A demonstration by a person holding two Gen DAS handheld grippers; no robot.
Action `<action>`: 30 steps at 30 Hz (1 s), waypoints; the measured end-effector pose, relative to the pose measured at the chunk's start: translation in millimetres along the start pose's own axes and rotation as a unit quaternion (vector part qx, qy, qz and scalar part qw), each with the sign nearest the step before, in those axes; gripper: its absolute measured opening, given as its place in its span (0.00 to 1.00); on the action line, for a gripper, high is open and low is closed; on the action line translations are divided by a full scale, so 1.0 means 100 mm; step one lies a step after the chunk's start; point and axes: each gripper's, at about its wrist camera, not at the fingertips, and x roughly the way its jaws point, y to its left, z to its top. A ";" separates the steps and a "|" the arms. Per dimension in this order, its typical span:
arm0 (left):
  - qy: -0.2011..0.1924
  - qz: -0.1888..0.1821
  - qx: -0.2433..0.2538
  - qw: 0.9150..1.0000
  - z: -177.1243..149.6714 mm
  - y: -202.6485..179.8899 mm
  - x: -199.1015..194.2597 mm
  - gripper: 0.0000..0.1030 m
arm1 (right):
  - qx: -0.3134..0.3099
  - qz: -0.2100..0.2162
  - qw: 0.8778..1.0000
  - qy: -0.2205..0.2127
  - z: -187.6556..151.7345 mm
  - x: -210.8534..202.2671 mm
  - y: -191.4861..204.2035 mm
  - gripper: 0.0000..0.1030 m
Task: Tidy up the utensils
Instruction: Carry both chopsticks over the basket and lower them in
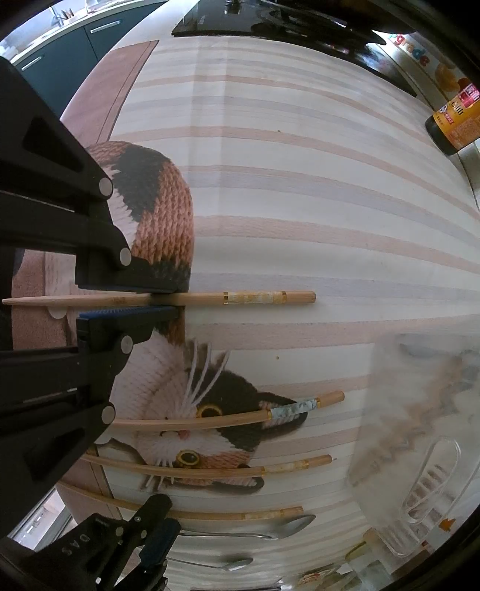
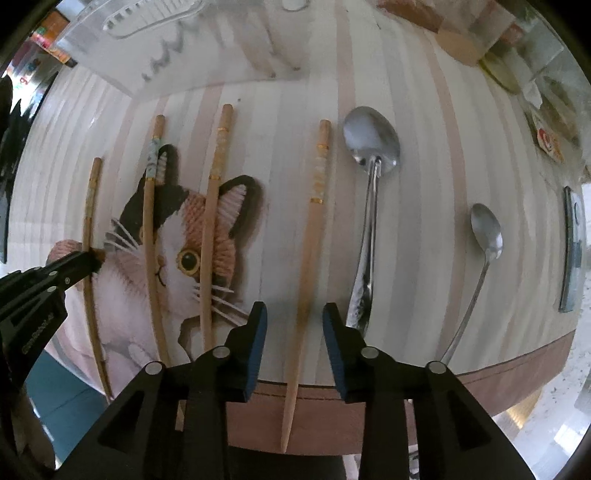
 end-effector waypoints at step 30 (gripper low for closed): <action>-0.262 0.004 -0.019 0.965 0.56 0.22 -2.33 0.04 | 0.022 0.117 0.970 -0.212 0.68 -1.99 -0.17 0.06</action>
